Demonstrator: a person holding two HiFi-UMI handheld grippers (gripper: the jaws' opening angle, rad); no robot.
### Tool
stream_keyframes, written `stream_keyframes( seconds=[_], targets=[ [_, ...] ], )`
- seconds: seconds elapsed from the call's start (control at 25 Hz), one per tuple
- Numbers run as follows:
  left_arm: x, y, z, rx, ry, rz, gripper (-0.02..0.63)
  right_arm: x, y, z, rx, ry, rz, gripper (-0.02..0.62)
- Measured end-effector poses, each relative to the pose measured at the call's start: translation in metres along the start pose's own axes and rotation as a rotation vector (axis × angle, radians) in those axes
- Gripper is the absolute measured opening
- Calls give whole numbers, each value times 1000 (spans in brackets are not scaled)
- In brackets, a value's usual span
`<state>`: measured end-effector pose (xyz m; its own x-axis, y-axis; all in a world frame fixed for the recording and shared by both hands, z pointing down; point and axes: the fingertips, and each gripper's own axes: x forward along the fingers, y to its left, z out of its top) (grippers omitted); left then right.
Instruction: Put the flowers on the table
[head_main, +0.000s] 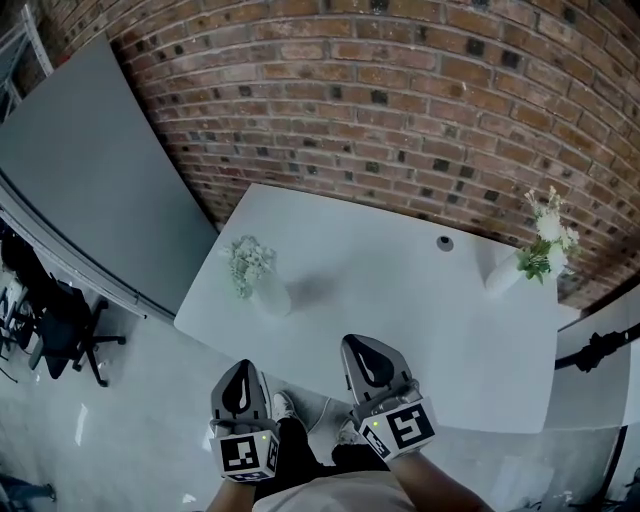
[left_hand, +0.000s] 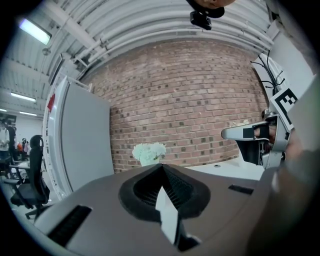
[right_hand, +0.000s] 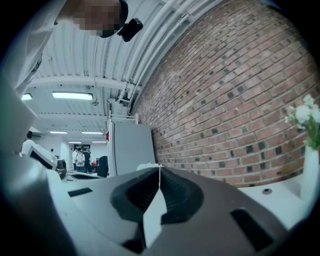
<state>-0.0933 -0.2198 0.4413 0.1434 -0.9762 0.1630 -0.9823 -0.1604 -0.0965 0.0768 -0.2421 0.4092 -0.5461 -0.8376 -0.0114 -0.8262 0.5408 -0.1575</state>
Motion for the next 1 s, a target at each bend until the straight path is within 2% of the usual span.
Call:
stream_keyframes(
  seconds=[0.36,0.6,0.88,1.0],
  targets=[
    [-13,-17,11,-2,-10,10,6,-1,14,8,-41,-13,50,17],
    [-20,-32,21,-8,-44,-25,6,-1,26,17,-68,-39,68,17],
    [-36,-39,37,-101,-106,-51,6,-11,60,17,-77,-52,75,17],
    [-49,-32,38,-111,-101,-66,6,-14,86,18,-112,-44,92,17]
  ],
)
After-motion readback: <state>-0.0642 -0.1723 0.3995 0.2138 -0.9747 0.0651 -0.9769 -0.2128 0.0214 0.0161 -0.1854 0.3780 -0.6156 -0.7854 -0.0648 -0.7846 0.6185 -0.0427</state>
